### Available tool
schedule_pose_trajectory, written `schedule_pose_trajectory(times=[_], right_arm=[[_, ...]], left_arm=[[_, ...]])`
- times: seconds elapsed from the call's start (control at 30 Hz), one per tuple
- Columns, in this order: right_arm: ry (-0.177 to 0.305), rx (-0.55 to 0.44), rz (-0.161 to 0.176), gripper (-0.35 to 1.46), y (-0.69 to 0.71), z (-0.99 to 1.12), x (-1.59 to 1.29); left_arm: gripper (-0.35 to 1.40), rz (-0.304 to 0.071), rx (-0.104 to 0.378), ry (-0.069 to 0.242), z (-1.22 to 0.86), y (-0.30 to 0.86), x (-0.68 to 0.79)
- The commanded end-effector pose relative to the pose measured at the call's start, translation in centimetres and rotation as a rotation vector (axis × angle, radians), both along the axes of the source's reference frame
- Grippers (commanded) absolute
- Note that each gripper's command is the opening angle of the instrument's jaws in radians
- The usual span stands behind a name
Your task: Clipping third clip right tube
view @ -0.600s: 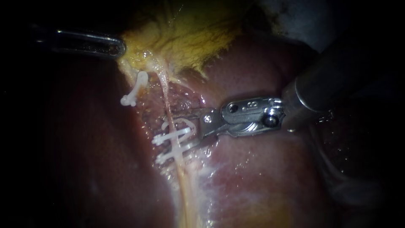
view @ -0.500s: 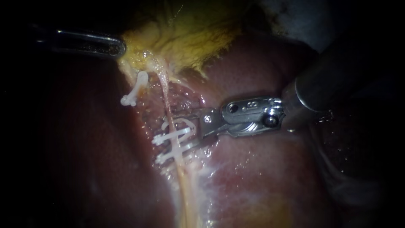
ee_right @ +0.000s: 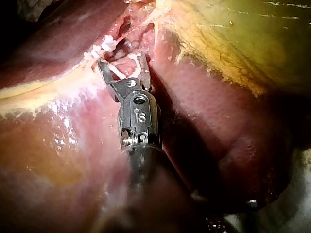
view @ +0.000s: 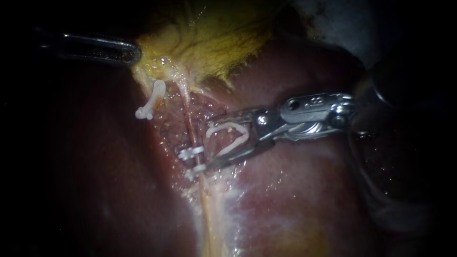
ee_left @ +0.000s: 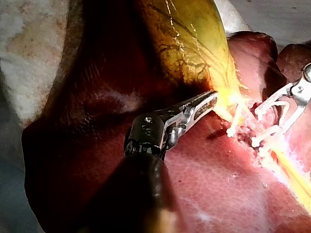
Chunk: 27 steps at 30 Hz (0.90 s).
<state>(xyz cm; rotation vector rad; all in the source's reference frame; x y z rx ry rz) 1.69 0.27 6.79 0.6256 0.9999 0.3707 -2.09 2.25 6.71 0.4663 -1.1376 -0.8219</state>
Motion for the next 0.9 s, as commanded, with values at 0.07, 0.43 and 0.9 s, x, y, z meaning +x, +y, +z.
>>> schedule_pose_trajectory(times=[0.07, 0.43, 0.9], right_arm=[[0.0, 0.006, -0.002, 0.53, 0.07, -0.07, -0.09], [0.081, 0.041, 0.025, 0.52, 0.3, -0.42, -0.15], [0.06, 0.271, 0.103, 0.53, 0.33, -0.2, 0.14]], left_arm=[[-0.35, 0.001, 0.0, -0.001, 0.0, 0.0, 0.0], [-0.35, 0.001, 0.0, 0.0, -0.01, 0.0, 0.0], [-0.35, 0.001, 0.0, 0.0, -0.02, 0.0, 0.0]])
